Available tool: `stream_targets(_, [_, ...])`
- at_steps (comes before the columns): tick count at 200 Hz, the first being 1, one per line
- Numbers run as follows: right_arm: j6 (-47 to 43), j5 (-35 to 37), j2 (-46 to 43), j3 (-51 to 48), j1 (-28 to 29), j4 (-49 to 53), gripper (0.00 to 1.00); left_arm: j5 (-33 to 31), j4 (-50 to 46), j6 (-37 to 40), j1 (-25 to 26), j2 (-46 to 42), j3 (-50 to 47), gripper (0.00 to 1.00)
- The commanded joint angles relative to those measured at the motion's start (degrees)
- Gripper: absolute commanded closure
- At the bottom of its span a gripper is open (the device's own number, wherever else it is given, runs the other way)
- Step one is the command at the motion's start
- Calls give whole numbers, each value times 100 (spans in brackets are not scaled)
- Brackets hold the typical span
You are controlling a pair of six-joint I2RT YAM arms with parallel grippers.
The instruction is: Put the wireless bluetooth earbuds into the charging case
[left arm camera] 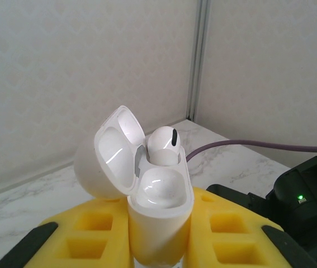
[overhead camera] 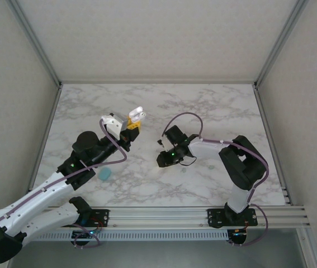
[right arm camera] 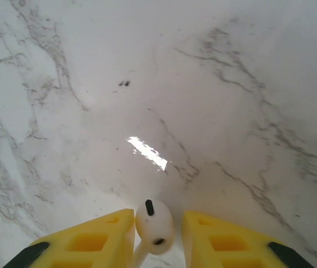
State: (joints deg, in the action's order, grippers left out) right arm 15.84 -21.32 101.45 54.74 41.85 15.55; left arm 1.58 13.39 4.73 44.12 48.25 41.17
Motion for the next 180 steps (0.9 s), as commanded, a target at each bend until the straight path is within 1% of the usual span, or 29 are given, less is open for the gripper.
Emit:
stream_targets(1, [103,-172,-201,-202,-189,-113,72,29,138,-82,40,18,39,79])
stream_targets(11, [144,-262,-255,-267,-241,-195,71,30,138,-78,43,27,26,79])
stream_targets(17, [190,-258,-274,-280,-265,-193,70,35,138,-85,40,23,16,79])
stream_targets(33, [184,-272,-284,-221,-306,-40,68,26,129,-76,36,20,6,79])
stream_targets(44, [147,-141,-297,-140,-312,150,67,11,129,-75,44,9,1,79])
stream_targets(60, [146,108,-353,8,-317,419,62,0,138,-71,39,-7,-18,79])
stream_targets(77, [217,318,-367,252,-308,773,61,-18,137,-61,44,-25,-38,79])
stream_targets(88, [301,480,-355,432,-275,1043,57,-43,138,-52,43,-41,-51,79])
stream_targets(120, [543,1204,-218,891,-53,1712,49,-119,172,-12,39,-95,-96,79])
stream_targets(131, [567,1276,-141,1049,62,1884,49,-150,173,-2,41,-113,-100,79])
stream_targets(138, [663,1475,-78,1167,66,2040,49,-158,160,10,43,-143,-107,79])
stream_targets(142, [707,1560,-34,1236,220,2136,49,-158,156,12,38,-170,-108,79])
stream_targets(180, [981,2077,412,1816,623,2815,49,-243,92,61,44,-364,-135,79])
